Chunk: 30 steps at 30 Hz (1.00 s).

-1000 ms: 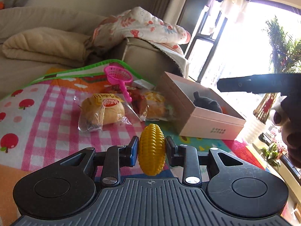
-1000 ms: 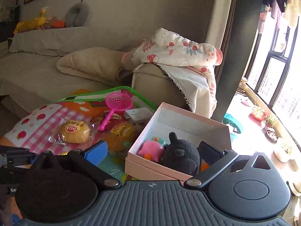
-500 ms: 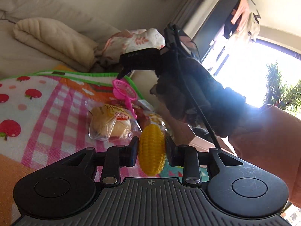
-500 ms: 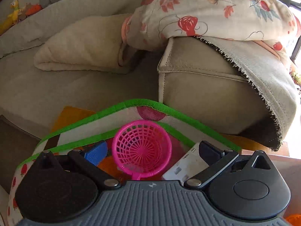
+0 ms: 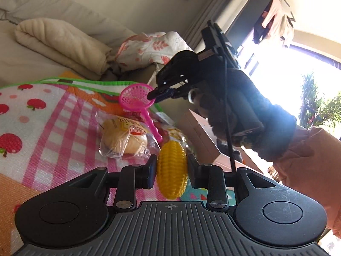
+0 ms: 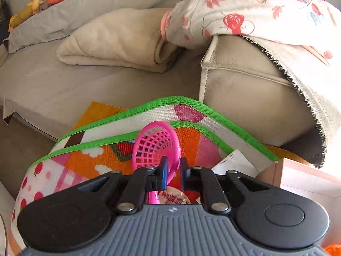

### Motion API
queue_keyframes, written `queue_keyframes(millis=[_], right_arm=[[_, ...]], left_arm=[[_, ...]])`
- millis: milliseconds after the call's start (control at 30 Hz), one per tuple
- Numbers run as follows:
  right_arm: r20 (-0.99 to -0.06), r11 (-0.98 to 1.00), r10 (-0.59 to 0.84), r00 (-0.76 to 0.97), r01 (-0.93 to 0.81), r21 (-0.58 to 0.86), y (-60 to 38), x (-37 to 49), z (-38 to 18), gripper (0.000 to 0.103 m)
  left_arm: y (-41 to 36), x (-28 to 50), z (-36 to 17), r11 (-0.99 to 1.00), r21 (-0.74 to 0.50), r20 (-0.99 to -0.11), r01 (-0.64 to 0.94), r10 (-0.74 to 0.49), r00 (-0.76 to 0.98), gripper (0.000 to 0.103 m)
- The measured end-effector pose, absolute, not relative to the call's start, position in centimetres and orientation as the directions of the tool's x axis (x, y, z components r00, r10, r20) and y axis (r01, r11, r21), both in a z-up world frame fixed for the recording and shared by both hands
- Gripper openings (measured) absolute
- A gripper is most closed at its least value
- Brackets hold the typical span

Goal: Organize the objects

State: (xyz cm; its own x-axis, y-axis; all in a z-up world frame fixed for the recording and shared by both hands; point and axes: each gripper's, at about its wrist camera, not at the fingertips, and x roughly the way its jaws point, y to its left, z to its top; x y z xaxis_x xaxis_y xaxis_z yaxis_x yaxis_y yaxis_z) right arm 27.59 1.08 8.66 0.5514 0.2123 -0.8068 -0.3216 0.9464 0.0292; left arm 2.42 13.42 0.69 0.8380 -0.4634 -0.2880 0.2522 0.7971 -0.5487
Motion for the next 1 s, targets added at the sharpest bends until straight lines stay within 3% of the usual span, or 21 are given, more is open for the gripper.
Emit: queue_keyframes(millis=[100,167,233,333,467,567,600,633,767,1000], right_arm=[[-0.794,0.937,0.223,0.566,-0.348,0.015,0.5,26.6,10.0,0.010],[-0.777,0.933,0.217,0.591,-0.360,-0.013,0.7,26.5,10.4,0.029],[-0.754,0.920,0.233,0.614,-0.390,-0.033,1.3,26.4,10.5,0.101],[-0.745,0.900,0.219,0.630,-0.425,-0.095,3.2,27.0,9.4,0.103],[-0.756,0.906,0.085,0.650,-0.366,-0.212,5.3,29.5,6.3,0.103],[-0.813,0.948,0.073,0.578,-0.294,-0.125,4.0,31.8,4.6,0.103],[-0.828,0.958,0.086,0.554,-0.274,-0.084,3.3,32.2,4.3,0.100],[-0.835,0.961,0.095,0.542,-0.268,-0.065,2.9,32.3,4.3,0.087],[-0.821,0.957,0.155,0.550,-0.290,-0.014,1.8,30.5,6.6,0.083],[-0.702,0.910,0.332,0.630,-0.409,0.063,-3.0,19.8,14.9,0.083]], left_arm=[[13.1,2.4,0.8,0.807,-0.534,-0.301,0.251,-0.459,0.836,0.034],[13.1,2.3,0.8,0.808,-0.534,-0.301,0.248,-0.456,0.838,0.034],[13.2,2.3,0.7,0.806,-0.537,-0.300,0.248,-0.457,0.837,0.034],[13.2,2.3,0.6,0.803,-0.539,-0.298,0.256,-0.465,0.834,0.034],[13.5,2.5,0.5,0.792,-0.559,-0.299,0.246,-0.469,0.831,0.034],[13.5,2.4,0.5,0.791,-0.560,-0.299,0.248,-0.471,0.830,0.034],[13.5,2.4,0.5,0.790,-0.560,-0.298,0.249,-0.473,0.829,0.034],[13.5,2.5,0.5,0.789,-0.562,-0.298,0.249,-0.474,0.828,0.034],[13.6,2.6,0.4,0.785,-0.568,-0.297,0.249,-0.478,0.827,0.034],[13.6,2.5,0.4,0.785,-0.566,-0.291,0.253,-0.477,0.829,0.034]])
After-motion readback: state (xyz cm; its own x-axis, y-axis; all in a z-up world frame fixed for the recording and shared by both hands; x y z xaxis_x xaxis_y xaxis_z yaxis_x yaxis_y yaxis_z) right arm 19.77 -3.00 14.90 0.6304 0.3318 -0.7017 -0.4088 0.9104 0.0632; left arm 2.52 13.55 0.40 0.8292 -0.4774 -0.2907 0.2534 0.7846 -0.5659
